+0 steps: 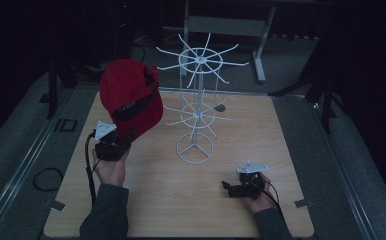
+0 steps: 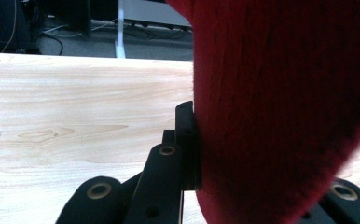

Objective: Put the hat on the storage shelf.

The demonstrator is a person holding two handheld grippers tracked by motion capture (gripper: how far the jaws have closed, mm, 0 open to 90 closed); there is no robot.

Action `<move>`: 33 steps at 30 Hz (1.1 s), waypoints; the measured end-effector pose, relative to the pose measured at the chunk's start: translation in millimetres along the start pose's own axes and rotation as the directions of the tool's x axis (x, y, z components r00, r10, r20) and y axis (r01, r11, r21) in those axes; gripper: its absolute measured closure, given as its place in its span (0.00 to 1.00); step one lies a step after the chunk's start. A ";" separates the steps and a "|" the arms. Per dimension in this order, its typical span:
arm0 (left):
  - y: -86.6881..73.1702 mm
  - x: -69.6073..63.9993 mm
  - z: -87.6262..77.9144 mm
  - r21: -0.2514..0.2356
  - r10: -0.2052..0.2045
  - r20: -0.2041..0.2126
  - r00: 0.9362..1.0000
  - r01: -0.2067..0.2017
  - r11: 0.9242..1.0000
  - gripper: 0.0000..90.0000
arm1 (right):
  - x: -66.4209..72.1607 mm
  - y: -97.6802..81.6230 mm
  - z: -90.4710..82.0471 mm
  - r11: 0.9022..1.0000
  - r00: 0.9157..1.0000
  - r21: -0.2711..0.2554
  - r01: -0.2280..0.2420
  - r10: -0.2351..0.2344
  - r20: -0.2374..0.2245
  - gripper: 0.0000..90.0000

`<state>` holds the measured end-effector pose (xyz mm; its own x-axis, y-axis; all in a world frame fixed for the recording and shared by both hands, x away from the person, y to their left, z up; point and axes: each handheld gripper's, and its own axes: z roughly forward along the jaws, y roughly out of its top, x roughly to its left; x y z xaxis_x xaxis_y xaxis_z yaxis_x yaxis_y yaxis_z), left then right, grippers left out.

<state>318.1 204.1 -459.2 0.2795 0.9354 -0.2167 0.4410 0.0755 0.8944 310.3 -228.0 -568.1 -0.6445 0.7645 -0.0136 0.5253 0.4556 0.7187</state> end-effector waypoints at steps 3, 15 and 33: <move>1.4 -1.2 -1.6 -0.006 0.002 0.004 1.000 -0.002 1.000 0.95 | 0.1 0.0 -0.1 1.000 1.000 0.001 -0.002 0.002 -0.001 0.15; 6.6 -5.6 -6.4 -0.026 0.010 0.007 1.000 -0.010 1.000 0.95 | 0.3 0.0 0.0 1.000 1.000 0.001 -0.005 0.005 -0.001 0.15; 10.8 -8.4 -12.1 -0.045 0.010 0.002 1.000 -0.010 0.999 0.95 | 0.2 0.0 0.1 1.000 1.000 -0.001 -0.002 0.002 0.000 0.15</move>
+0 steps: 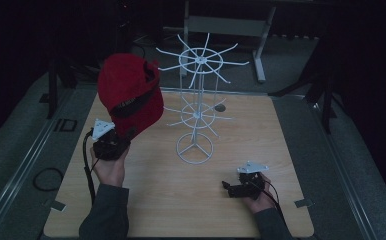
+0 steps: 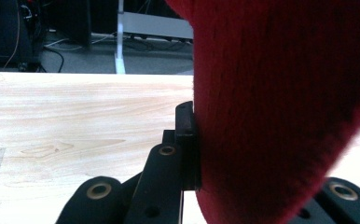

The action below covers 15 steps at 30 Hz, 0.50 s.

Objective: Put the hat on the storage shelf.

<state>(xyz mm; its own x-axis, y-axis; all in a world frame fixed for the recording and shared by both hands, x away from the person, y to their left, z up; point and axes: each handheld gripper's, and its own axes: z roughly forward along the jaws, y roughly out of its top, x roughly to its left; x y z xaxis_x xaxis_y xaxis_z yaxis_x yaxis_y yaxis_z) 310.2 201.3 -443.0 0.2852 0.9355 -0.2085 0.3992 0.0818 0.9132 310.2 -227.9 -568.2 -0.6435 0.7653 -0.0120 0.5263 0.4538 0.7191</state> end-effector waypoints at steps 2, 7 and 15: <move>1.2 0.3 -0.9 -0.006 0.001 -0.003 1.000 -0.001 1.000 0.95 | 0.0 0.0 0.0 1.000 1.000 0.000 0.000 0.000 0.000 0.15; 3.2 1.4 -4.3 -0.019 0.005 -0.020 1.000 -0.005 1.000 0.95 | 0.0 0.0 0.0 1.000 1.000 0.000 0.000 0.000 0.000 0.15; 7.4 3.0 -11.2 -0.045 0.002 -0.021 1.000 -0.003 0.999 0.95 | 0.2 0.1 -0.1 1.000 1.000 0.001 -0.003 0.003 -0.001 0.15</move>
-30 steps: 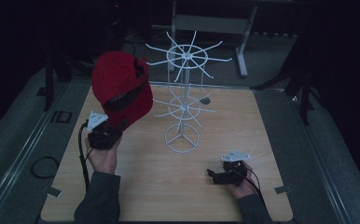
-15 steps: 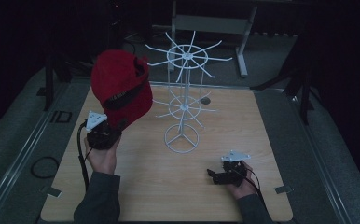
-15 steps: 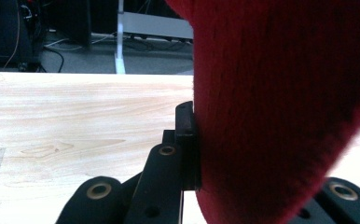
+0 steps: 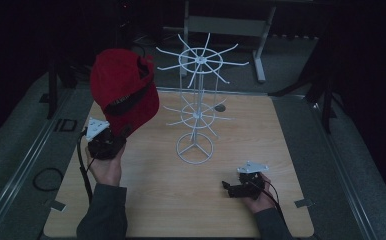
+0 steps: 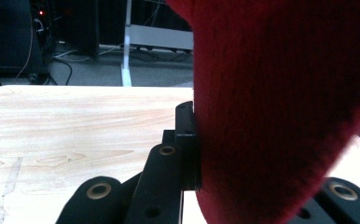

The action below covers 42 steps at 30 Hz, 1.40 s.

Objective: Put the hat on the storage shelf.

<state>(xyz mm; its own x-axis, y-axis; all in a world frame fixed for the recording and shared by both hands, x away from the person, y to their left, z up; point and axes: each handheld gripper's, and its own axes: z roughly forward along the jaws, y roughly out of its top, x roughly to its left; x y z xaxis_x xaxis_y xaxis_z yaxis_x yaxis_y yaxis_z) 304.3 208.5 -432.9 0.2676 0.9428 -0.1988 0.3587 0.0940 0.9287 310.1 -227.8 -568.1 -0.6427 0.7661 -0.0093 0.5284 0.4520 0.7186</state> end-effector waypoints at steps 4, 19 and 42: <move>1.5 -0.6 -1.7 -0.006 0.001 0.006 1.000 -0.001 1.000 0.95 | 0.1 0.0 0.0 1.000 1.000 0.001 -0.001 0.001 0.000 0.15; 7.3 -3.4 -6.9 -0.027 0.000 0.025 1.000 0.001 1.000 0.95 | 0.1 0.0 -0.1 1.000 1.000 0.001 -0.002 0.002 0.000 0.15; 15.6 -6.7 -12.2 -0.054 0.003 0.031 1.000 -0.001 0.999 0.95 | 0.0 0.1 0.0 1.000 1.000 0.001 -0.001 0.001 0.000 0.15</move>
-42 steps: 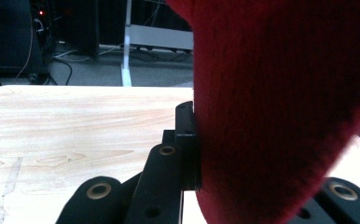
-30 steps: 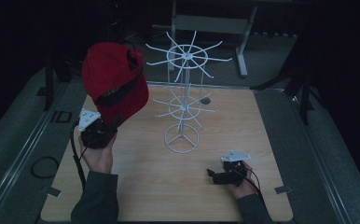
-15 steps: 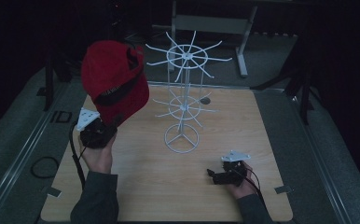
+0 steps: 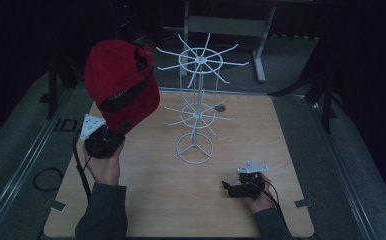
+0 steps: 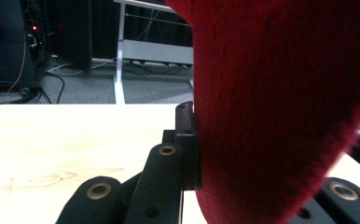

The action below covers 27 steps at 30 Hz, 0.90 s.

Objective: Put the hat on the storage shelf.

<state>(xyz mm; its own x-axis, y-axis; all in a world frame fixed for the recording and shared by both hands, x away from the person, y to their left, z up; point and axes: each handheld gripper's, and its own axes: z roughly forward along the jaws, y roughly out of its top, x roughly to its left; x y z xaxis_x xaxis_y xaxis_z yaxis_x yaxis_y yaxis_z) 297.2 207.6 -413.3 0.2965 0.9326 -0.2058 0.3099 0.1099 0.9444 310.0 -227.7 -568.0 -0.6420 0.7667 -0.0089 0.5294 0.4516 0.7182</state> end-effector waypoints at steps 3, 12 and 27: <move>0.5 -0.2 -0.4 -0.003 0.000 -0.002 1.000 0.000 1.000 0.95 | 0.0 0.0 0.0 1.000 1.000 0.000 0.000 0.000 0.000 0.15; 3.6 -1.7 -1.8 -0.014 0.005 -0.008 1.000 -0.005 1.000 0.95 | 0.0 0.0 0.0 1.000 1.000 0.000 0.000 0.000 0.000 0.15; 13.6 -4.6 -4.0 -0.035 -0.002 0.000 1.000 0.002 0.999 0.95 | -0.1 0.0 0.0 1.000 1.000 0.000 0.001 -0.001 0.000 0.15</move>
<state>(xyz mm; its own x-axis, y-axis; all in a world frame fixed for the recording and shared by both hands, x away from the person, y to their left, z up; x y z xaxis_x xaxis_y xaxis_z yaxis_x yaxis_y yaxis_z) 296.4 206.1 -398.5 0.2964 0.9322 -0.2076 0.2785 0.1236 0.9525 310.1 -227.8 -568.0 -0.6424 0.7663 -0.0095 0.5287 0.4520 0.7184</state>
